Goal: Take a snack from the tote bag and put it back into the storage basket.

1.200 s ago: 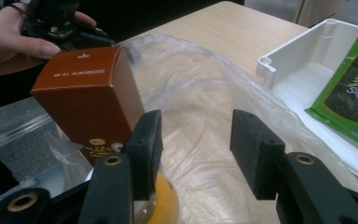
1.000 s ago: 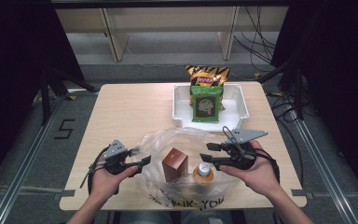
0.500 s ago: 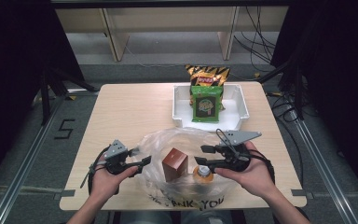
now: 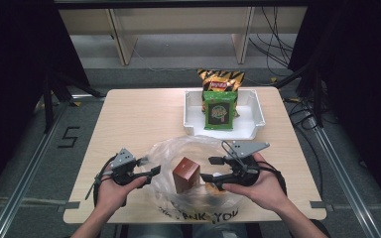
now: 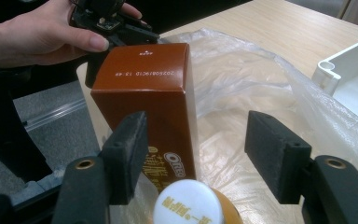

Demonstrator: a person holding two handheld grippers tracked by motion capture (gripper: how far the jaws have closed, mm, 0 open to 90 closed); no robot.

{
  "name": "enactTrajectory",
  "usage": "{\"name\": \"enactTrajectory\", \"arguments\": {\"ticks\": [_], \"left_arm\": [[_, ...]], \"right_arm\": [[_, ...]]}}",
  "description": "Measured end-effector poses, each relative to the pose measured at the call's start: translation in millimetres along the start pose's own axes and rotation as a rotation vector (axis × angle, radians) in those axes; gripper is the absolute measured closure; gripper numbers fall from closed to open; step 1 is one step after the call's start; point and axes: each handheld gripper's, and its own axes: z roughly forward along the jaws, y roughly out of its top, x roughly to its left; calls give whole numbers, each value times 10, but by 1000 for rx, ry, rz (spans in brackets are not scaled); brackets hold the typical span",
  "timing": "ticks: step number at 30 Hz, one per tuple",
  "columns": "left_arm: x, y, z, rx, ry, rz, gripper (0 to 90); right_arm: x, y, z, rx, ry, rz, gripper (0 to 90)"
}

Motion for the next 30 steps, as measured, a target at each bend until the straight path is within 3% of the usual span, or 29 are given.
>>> {"name": "enactTrajectory", "arguments": {"ticks": [2,4,5,7,8,12,17,18,21,22,27,30], "left_arm": [[0,1,0,0,0,0,371],[1,0,-2,1,3,1,371],[11,4,-2,1,-4,19,371],[0,0,-1,0,1,0,371],[1,0,-1,0,2,0,371],[5,-1,0,2,-1,6,371],[3,0,2,2,-1,6,371],[2,0,3,2,-2,7,371],[1,-1,6,2,-1,3,371],[4,0,8,0,-4,6,371],[-2,-5,9,1,-3,-7,371],[7,-1,10,0,-8,9,371]], "right_arm": [[1,1,12,-19,-17,-11,383],[14,5,18,-19,-2,-7,374],[15,8,14,-6,0,-4,369],[31,7,33,-4,10,-1,364],[15,7,50,-21,-1,-34,359],[33,0,65,7,19,-7,347],[24,9,82,-7,13,-54,338],[37,9,82,-3,21,-34,335],[41,15,93,-20,5,-47,328],[64,13,91,-10,9,-19,326],[48,12,96,3,13,-25,324],[34,0,105,-3,6,-24,325]]}}
